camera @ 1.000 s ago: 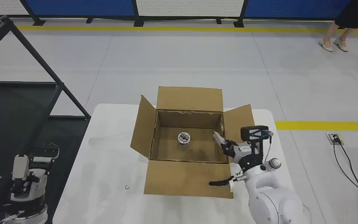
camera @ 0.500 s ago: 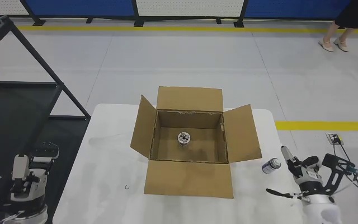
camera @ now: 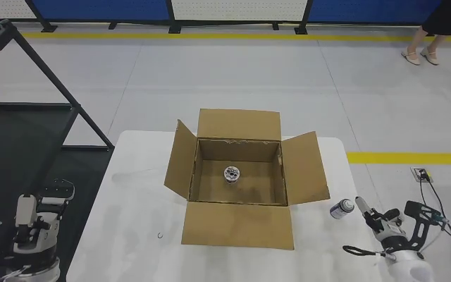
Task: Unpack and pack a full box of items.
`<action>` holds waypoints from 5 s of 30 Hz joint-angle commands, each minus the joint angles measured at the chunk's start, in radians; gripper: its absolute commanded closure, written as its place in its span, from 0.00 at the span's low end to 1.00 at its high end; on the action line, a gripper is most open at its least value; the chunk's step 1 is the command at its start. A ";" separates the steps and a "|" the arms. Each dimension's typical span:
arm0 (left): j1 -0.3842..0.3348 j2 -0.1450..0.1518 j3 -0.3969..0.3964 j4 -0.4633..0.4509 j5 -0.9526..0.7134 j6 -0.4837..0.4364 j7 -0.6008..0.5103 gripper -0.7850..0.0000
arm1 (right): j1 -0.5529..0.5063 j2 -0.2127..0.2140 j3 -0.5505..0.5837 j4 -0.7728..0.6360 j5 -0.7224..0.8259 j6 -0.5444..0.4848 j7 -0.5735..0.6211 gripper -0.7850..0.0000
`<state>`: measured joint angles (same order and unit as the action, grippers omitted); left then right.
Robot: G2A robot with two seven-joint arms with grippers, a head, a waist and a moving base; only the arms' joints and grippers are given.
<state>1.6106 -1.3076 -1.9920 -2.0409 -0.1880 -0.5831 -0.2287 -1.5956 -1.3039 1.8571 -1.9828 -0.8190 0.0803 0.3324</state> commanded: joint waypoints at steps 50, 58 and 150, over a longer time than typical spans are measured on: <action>0.000 0.000 0.000 0.000 0.000 0.000 0.000 0.00 | 0.104 0.024 -0.139 0.229 -0.374 -0.136 -0.236 1.00; 0.000 0.000 0.000 0.000 0.000 0.000 0.000 0.00 | -0.046 0.012 -0.170 -0.140 -0.379 -0.042 -0.309 1.00; 0.000 0.000 0.000 0.000 0.000 0.000 0.000 0.00 | 0.933 -0.256 -0.855 0.820 -0.496 0.387 0.351 0.00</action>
<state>1.6106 -1.3076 -1.9920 -2.0409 -0.1880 -0.5831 -0.2287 -0.6509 -1.5617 0.9968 -1.1434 -1.3078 0.4697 0.6813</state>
